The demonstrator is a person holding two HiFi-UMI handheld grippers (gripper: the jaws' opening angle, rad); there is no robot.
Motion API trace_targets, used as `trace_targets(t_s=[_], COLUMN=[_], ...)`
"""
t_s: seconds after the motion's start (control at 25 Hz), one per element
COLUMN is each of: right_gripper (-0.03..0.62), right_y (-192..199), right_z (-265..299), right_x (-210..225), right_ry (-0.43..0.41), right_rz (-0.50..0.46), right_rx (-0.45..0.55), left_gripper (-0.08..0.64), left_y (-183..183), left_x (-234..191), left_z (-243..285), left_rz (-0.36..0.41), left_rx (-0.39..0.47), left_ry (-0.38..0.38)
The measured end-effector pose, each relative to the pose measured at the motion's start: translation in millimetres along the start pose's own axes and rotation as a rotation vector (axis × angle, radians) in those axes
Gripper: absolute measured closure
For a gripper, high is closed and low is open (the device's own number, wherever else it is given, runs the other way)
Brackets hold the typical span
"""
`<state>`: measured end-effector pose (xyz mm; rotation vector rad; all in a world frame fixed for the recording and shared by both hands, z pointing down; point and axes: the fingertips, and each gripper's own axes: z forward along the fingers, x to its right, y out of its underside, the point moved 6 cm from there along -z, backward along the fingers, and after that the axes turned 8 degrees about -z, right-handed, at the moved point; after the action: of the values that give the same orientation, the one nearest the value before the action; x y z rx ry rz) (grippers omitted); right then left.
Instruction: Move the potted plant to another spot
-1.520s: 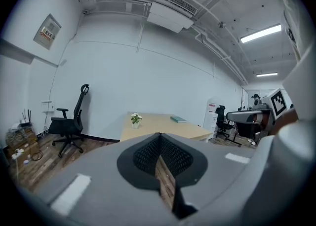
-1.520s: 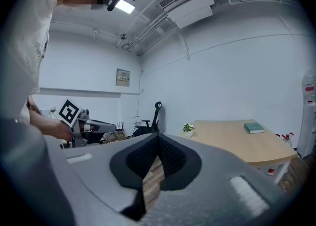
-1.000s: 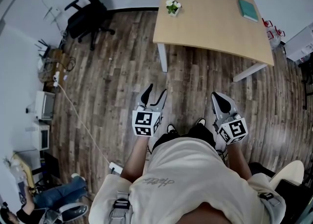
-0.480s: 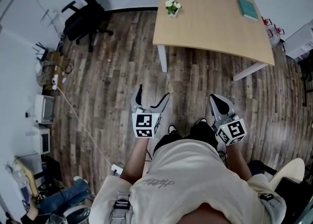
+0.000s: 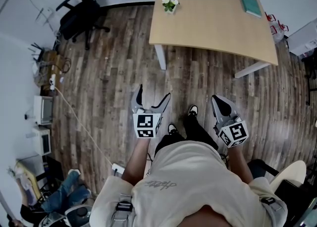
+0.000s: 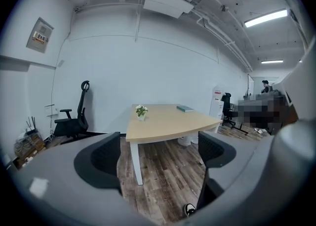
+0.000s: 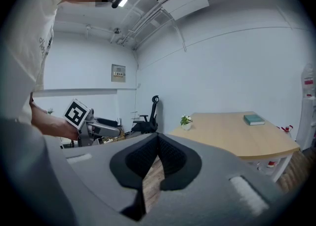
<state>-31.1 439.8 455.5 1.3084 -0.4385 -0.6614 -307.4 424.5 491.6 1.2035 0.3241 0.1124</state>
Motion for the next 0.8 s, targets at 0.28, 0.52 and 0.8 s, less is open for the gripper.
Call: trace_targets(t_s=[0.28, 0.52, 0.8], right_gripper=[0.589, 0.589, 0.590], right_y=[-4.7, -4.8, 1.4], right_z=[22.9, 39.9, 61.0], right_x=[40.4, 77.7, 126.6], right_ry=[-0.011, -0.071, -0.108], right_rz=[-0.041, -0.028, -0.007], right_rx=[0.026, 0.037, 0.067], left_gripper=[0.057, 0.058, 0.074], left_y=[-23.9, -42.0, -65.9], left_x=[10.5, 24.3, 34.4], left_z=[33.1, 67.7, 102.5], left_rz=[0.012, -0.008, 0.033], left_rx=[-0.009, -0.021, -0.031], left_ry=[-0.022, -0.053, -0.092])
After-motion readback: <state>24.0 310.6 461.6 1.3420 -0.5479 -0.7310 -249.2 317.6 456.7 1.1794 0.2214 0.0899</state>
